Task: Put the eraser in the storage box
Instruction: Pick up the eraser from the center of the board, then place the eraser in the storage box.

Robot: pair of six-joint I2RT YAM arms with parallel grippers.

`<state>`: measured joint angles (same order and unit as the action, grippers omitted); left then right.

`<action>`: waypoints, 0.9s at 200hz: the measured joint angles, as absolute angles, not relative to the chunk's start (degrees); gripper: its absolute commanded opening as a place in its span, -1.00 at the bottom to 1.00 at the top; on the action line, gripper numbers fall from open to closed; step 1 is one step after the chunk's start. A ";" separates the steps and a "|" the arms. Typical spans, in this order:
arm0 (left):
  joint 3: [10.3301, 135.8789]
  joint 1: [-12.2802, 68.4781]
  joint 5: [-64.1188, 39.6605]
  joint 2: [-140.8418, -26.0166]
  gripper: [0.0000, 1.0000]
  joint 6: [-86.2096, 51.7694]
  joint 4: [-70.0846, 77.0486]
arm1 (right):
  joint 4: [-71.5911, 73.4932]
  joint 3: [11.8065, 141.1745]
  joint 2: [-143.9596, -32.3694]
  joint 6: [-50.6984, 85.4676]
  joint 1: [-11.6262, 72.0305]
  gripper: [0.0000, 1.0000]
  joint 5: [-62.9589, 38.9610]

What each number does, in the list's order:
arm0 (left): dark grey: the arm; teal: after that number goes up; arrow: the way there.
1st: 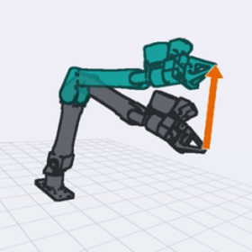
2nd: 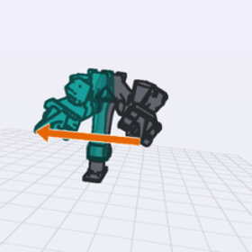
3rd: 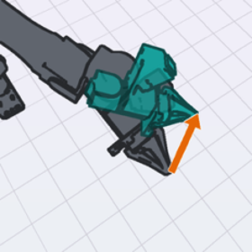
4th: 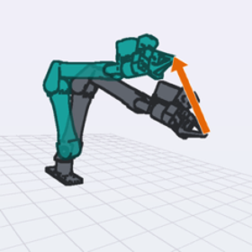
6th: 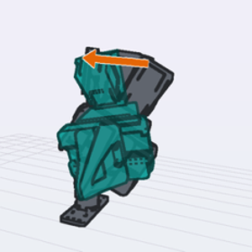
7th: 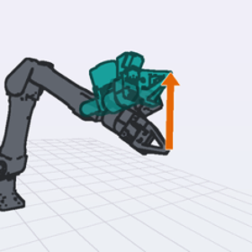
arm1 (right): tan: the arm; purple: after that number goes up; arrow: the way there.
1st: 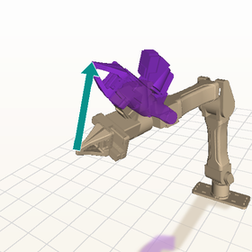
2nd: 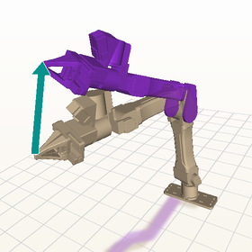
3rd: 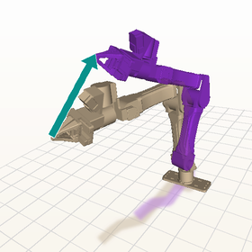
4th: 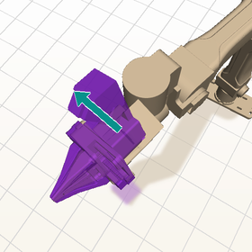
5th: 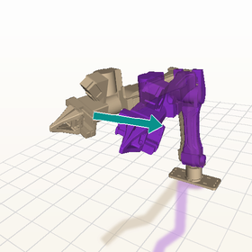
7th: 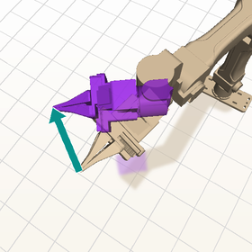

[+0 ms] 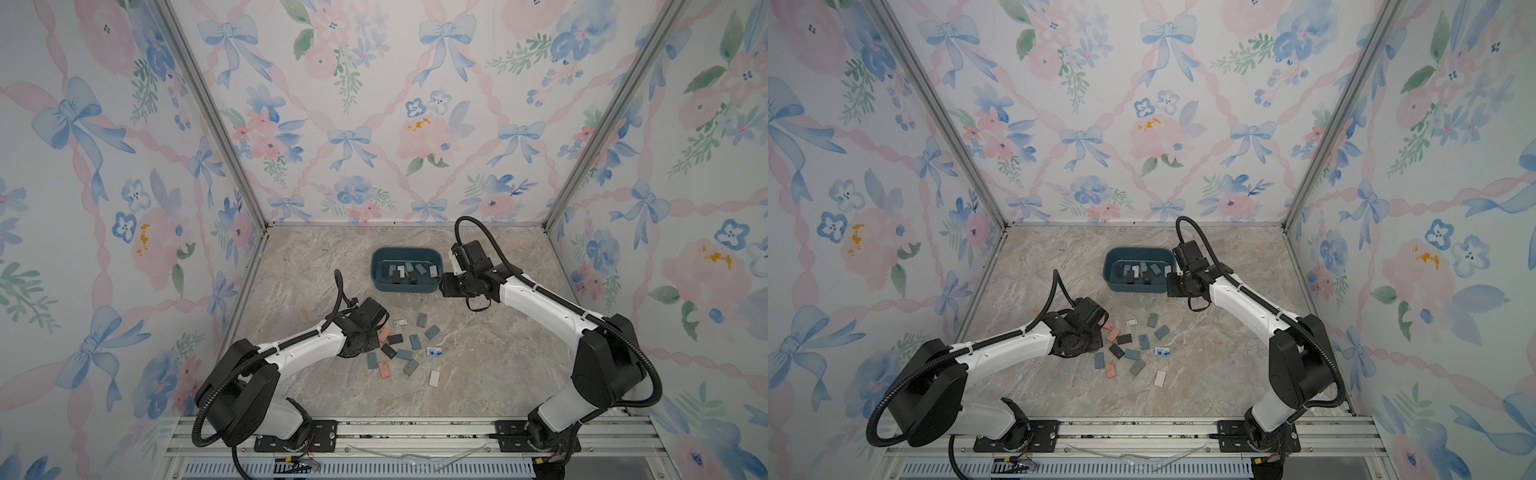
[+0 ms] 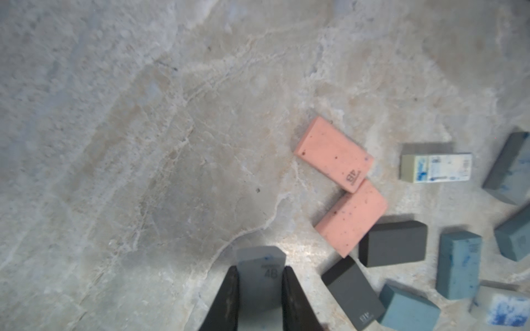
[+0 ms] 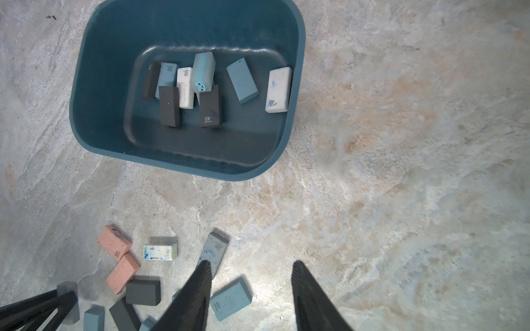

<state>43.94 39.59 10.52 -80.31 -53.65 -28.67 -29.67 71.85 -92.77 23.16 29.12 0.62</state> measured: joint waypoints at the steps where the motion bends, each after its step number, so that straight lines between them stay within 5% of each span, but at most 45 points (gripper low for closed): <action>1: 44.03 39.55 10.52 -80.29 -0.50 -53.63 -28.67 | -29.69 71.85 -92.77 23.16 29.12 -0.03 0.62; 85: 54.43 35.94 10.74 -83.02 -0.49 -47.64 -29.34 | -29.69 71.85 -92.47 23.16 28.45 -0.03 0.62; 180: 80.88 32.05 9.34 -102.35 -0.51 -36.36 -29.30 | -29.71 68.64 -88.20 23.66 27.03 -0.03 0.64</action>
<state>80.88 32.05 9.34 -102.35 -36.36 -29.30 -29.71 68.64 -88.20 23.66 27.03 0.64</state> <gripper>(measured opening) 0.243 0.482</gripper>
